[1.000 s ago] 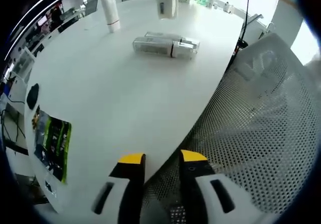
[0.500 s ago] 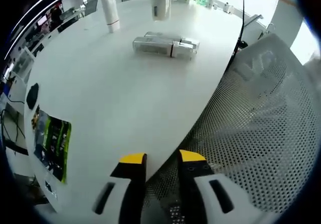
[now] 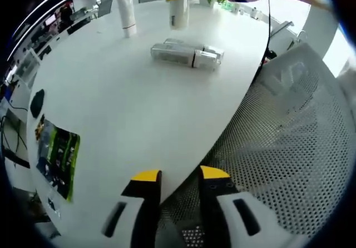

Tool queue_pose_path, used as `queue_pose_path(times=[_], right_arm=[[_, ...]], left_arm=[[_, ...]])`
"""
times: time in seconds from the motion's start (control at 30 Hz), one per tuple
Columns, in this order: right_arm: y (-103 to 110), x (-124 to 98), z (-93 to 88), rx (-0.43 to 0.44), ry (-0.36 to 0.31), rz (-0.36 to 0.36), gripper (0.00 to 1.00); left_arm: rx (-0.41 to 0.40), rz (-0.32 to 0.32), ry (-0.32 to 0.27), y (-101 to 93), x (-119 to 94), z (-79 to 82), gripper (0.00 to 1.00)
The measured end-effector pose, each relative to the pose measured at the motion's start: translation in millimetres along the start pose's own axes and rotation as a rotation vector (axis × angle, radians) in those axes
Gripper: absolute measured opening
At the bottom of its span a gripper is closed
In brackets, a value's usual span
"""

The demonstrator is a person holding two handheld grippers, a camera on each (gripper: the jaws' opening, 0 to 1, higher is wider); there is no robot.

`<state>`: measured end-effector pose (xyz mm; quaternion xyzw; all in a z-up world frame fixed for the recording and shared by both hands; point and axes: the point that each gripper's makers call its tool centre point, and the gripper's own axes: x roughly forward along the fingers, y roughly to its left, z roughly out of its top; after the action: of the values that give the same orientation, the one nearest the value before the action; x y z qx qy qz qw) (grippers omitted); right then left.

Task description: Arrange the skincare products in the storage area until every visible bottle or jar stands upright without overlapping.

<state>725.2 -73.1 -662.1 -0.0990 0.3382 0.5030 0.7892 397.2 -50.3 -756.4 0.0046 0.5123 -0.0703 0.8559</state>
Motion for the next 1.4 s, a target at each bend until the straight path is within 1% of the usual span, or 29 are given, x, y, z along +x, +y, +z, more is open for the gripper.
queue_pose_path(times=[0.17,0.23,0.43,0.53,0.67,0.7,0.73,0.83,0.93,1.1,1.4], right_arm=[[-2,5,-0.6,-0.074,0.007,-0.018,0.29],[-7,7,1.6,-0.1,-0.004,-0.037,0.29],[-16,13,5.9,-0.128,-0.005,-0.066,0.29],[-15,17,6.9,-0.146,-0.007,-0.065,0.29],[-13,21,1.4,-0.182,-0.021,-0.07,0.29],[-9,20,3.7,-0.196,-0.05,-0.065,0.29],[-9,19,1.1,-0.195,-0.04,-0.069,0.29],[-13,18,3.4,-0.194,-0.07,-0.075,0.29],[-15,20,4.3,-0.209,-0.087,-0.088,0.29],[-18,22,4.6,-0.254,-0.088,-0.09,0.29],[-22,28,8.7,-0.255,-0.079,-0.096,0.29]], left_arm=[[-0.005,0.001,-0.002,0.1,0,0.3,0.22],[-0.005,0.001,-0.001,0.2,0,0.2,0.22],[-0.004,0.004,0.006,0.7,0,-1.0,0.21],[-0.003,0.004,0.007,0.7,0,-1.2,0.21],[-0.003,0.004,0.008,0.7,0,-1.3,0.21],[-0.003,0.004,0.008,0.7,0,-1.4,0.21],[-0.002,0.003,0.009,0.6,0,-1.4,0.21],[-0.003,0.004,0.006,1.0,0,-1.0,0.21],[0.0,0.005,0.007,1.1,0,-1.1,0.2],[0.004,0.005,0.012,1.0,0,-2.0,0.19],[0.001,0.009,0.016,2.0,-1,-2.7,0.17]])
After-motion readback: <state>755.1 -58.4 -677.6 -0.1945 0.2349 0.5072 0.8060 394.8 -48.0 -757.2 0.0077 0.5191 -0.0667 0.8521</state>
